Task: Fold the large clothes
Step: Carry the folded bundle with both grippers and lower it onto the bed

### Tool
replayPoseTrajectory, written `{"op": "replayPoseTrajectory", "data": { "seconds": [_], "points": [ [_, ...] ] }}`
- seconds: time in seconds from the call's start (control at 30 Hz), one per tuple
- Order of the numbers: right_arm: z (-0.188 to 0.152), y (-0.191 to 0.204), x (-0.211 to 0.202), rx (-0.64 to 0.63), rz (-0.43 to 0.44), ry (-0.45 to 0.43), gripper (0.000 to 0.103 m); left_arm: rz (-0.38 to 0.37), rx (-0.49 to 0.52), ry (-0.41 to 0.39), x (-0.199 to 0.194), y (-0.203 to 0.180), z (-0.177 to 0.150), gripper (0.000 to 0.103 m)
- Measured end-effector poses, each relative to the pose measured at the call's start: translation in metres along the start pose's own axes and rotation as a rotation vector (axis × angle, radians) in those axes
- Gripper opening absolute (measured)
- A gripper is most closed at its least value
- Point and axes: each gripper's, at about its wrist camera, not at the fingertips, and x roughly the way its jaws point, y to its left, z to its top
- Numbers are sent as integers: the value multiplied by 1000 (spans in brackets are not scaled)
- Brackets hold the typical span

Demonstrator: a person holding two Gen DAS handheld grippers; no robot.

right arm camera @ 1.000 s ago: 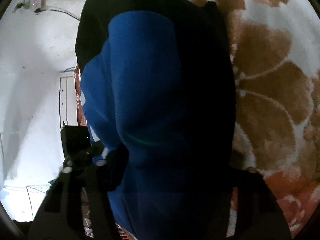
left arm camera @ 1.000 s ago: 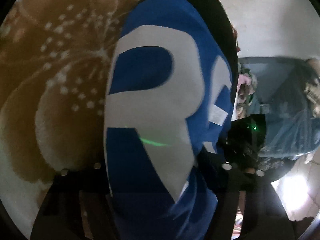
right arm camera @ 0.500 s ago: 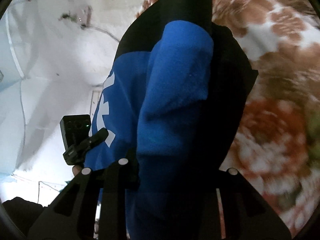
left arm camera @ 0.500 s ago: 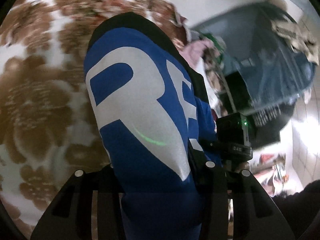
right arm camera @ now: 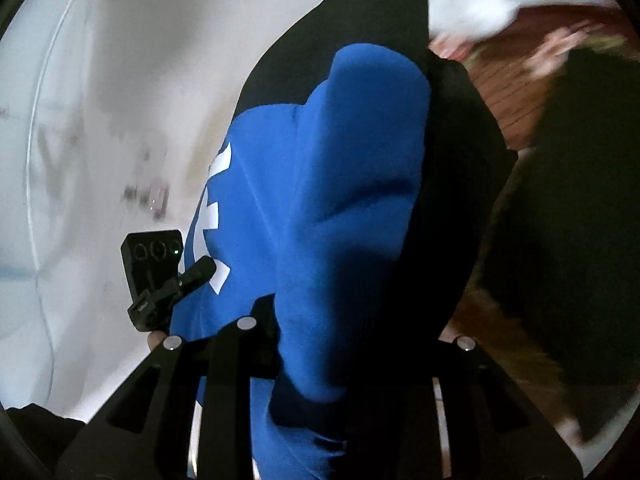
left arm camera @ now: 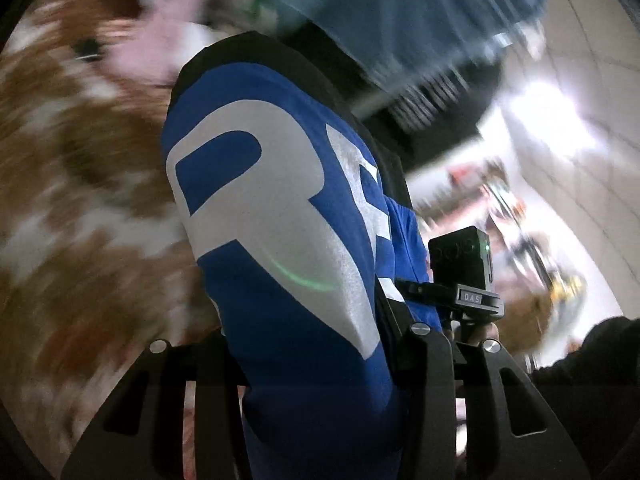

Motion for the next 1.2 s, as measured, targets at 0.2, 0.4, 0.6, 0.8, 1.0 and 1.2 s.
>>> {"op": "replayPoseTrajectory", "data": {
  "seconds": [0.2, 0.4, 0.6, 0.8, 1.0, 1.2],
  "points": [
    [3, -46, -123, 47, -131, -242, 26, -184, 175, 166, 132, -55, 61, 40],
    [-20, -93, -146, 164, -229, -395, 26, -284, 230, 313, 242, -58, 77, 41],
    [-43, -194, -137, 288, -229, -352, 27, -250, 133, 436, 295, 11, 43, 42],
    [-45, -237, -101, 194, -250, -286, 47, -188, 223, 414, 304, 52, 27, 55],
    [-50, -250, -103, 135, -324, -219, 67, -140, 267, 411, 307, 41, 18, 70],
    [-62, -250, -155, 172, -509, -189, 83, 116, 413, 370, 267, 4, 13, 93]
  ]
}}
